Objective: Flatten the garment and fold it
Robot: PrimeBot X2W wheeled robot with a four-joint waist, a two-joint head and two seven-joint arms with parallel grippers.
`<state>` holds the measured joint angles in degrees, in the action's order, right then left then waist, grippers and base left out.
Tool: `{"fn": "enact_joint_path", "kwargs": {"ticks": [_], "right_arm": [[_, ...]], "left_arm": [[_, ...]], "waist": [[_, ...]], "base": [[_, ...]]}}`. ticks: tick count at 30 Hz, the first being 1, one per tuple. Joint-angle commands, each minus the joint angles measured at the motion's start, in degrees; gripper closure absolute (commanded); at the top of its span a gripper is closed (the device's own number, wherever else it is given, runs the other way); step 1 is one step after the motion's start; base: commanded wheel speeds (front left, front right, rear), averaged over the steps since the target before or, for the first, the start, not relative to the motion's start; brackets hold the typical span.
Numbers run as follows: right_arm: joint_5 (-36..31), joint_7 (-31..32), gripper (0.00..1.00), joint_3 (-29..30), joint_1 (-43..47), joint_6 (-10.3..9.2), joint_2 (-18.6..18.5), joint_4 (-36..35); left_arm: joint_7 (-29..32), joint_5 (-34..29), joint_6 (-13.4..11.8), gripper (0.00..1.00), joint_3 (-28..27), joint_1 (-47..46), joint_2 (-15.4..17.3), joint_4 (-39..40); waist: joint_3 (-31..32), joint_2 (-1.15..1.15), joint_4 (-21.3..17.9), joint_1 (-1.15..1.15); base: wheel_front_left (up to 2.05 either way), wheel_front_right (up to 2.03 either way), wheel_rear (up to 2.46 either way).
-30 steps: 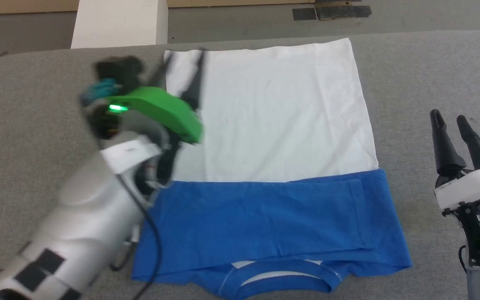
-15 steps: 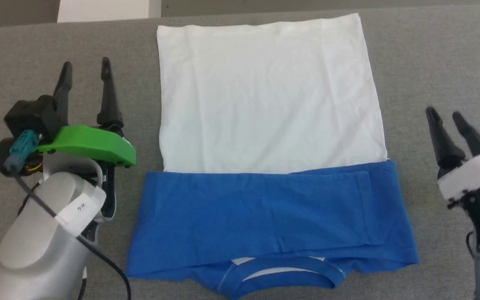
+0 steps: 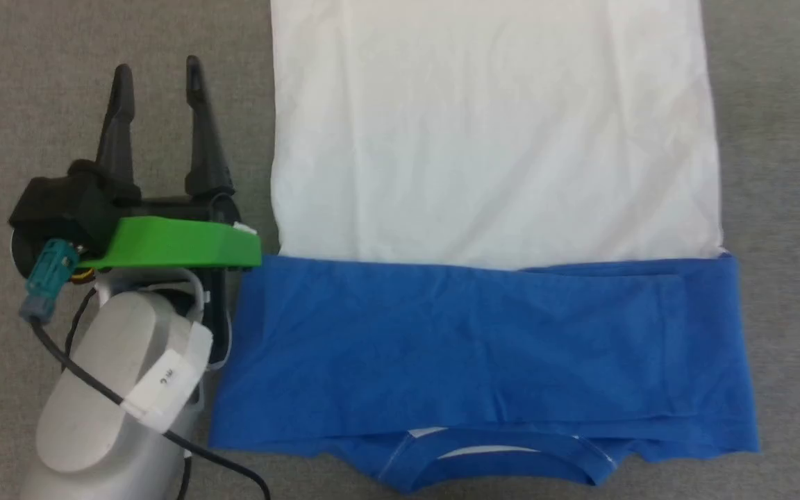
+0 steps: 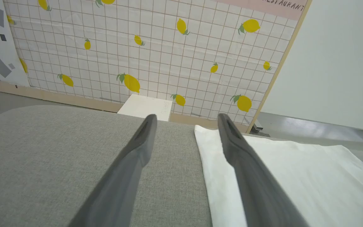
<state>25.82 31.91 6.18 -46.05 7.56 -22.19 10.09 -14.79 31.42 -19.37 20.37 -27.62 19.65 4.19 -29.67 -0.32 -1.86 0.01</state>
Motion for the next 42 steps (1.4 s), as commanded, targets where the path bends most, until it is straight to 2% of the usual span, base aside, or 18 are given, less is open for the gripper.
{"fn": "enact_joint_path", "kwargs": {"ticks": [1,6,14,20,28,29,30,31,36,42], "right_arm": [[-1.0,1.9,0.00,-1.2,-3.0,-0.08,-0.9,1.4],[-2.6,10.0,0.00,-4.5,-12.6,-0.08,-2.8,7.4],[-8.4,20.7,0.00,-6.8,-21.7,-0.08,-5.0,13.9],[-11.9,25.0,0.00,-6.7,-24.7,-0.08,-6.5,15.0],[-10.8,29.4,0.00,-8.6,-24.2,-0.08,-7.9,14.8],[-10.3,30.7,0.07,-8.6,-24.0,-0.08,-8.0,15.0],[-10.0,31.6,0.77,-8.7,-23.9,-0.08,-8.2,14.8],[-9.7,32.1,1.00,-8.7,-23.9,-0.08,-8.4,14.4],[-9.9,31.3,1.00,-7.2,-24.0,-0.08,-9.1,12.5],[-10.1,23.5,1.00,-5.5,-24.1,-0.08,-6.9,11.1]], "left_arm": [[-0.2,-1.0,0.5,0.00,-0.3,-0.4,-0.8,0.2],[-0.2,-3.0,1.8,0.00,-0.9,-1.6,-3.9,0.5],[-0.2,-6.4,3.9,0.00,-1.8,-2.6,-7.4,1.1],[-0.2,-8.6,5.1,0.00,-2.2,-3.3,-9.1,2.4],[-0.2,-9.8,6.4,0.00,-2.3,-3.4,-10.4,2.2],[-0.2,-9.8,6.5,0.00,-2.3,-3.3,-10.4,1.9],[-0.2,-9.9,6.6,0.00,-2.3,-3.3,-10.4,1.8],[-0.2,-9.9,6.8,0.00,-2.5,-3.4,-10.5,1.8],[-0.2,-10.1,7.3,0.00,-2.9,-3.6,-10.8,1.1],[0.4,-9.9,8.6,0.00,-2.8,-4.5,-9.9,0.1]], "waist": [[-6.1,0.32,4.5,-0.01],[-9.5,0.32,7.6,-0.01],[-13.3,0.32,10.9,-0.01],[-15.3,0.32,12.0,-0.01],[-16.6,0.32,11.9,-0.01],[-16.6,0.32,11.8,-0.01],[-16.7,0.32,11.8,-0.01],[-16.7,0.32,11.7,-0.01],[-16.0,0.32,11.2,-0.01],[-13.0,0.32,9.6,-0.01]], "base": [[0.00,0.00,0.00],[0.00,0.00,0.00],[0.00,0.00,0.00],[0.00,0.00,0.00],[0.00,0.00,0.00],[0.00,0.00,0.00],[0.00,0.00,0.00],[0.00,0.00,0.00],[0.00,0.00,0.00],[0.00,0.00,0.00]]}}
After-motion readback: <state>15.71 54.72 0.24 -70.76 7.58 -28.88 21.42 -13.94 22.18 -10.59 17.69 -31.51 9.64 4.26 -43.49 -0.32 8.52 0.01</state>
